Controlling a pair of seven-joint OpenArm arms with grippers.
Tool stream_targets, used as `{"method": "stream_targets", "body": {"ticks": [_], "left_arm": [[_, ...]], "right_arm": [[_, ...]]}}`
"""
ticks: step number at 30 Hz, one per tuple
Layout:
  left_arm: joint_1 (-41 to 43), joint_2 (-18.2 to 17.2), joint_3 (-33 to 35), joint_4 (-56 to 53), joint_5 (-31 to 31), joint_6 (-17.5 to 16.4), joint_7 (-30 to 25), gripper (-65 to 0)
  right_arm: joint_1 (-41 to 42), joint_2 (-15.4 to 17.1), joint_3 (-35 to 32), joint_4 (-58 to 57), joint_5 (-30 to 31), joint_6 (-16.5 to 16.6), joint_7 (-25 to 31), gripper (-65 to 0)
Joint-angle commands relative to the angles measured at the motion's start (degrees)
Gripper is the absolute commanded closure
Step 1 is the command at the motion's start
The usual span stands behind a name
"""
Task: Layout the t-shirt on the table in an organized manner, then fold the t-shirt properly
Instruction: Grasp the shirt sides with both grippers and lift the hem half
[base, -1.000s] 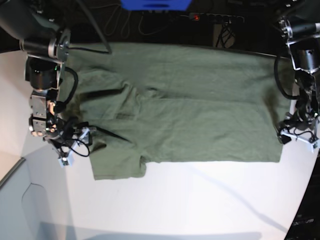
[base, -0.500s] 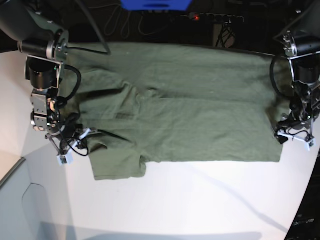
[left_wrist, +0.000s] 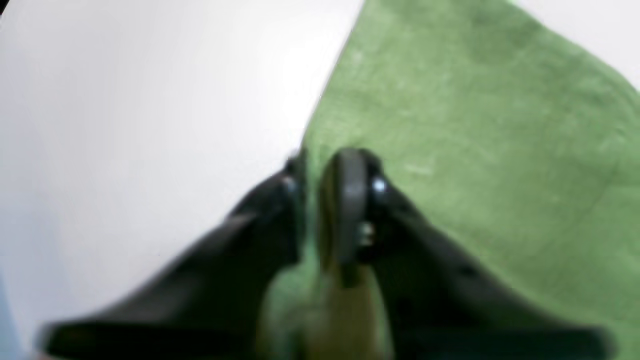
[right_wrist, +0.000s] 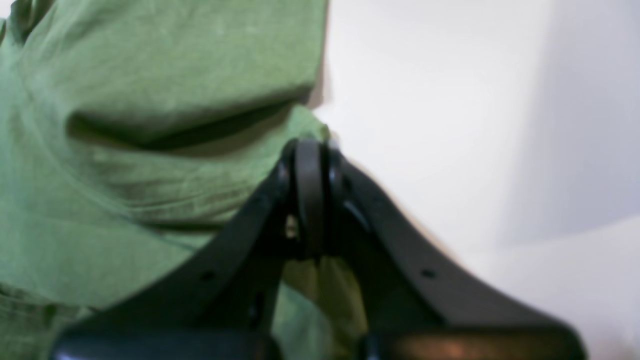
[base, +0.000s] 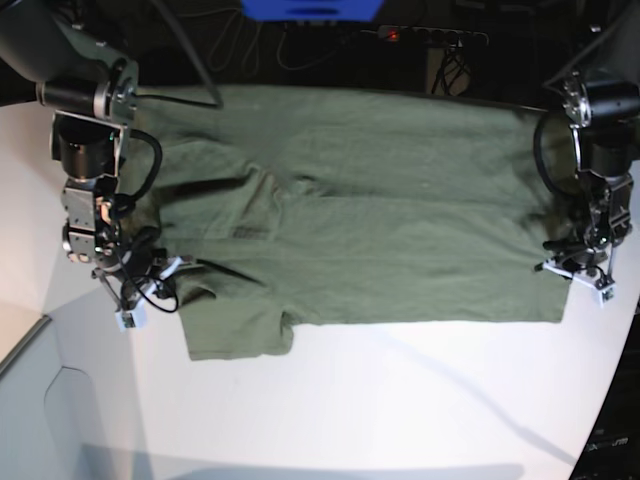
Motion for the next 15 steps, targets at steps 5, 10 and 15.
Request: {"method": "stream_targets", "body": {"ticks": [5,10,15], "left_arm": [[-0.4,-0.6,-0.2,0.3,-0.3,0.0,0.1,-0.1],[-0.4,-0.6,-0.3,1.0,-0.5,-0.1,0.1,0.0],[-0.5,-0.6,-0.5,1.0,-0.5,-0.2,0.1,0.0]], "right_arm": [[0.8,0.3,0.0,0.3,-0.8,0.4,-1.6,0.0],[-0.1,0.1,0.4,6.3,-0.7,0.4,-1.6,0.0],[-5.5,-1.2,0.4,20.5,-0.6,0.4,-2.0,0.0]]}}
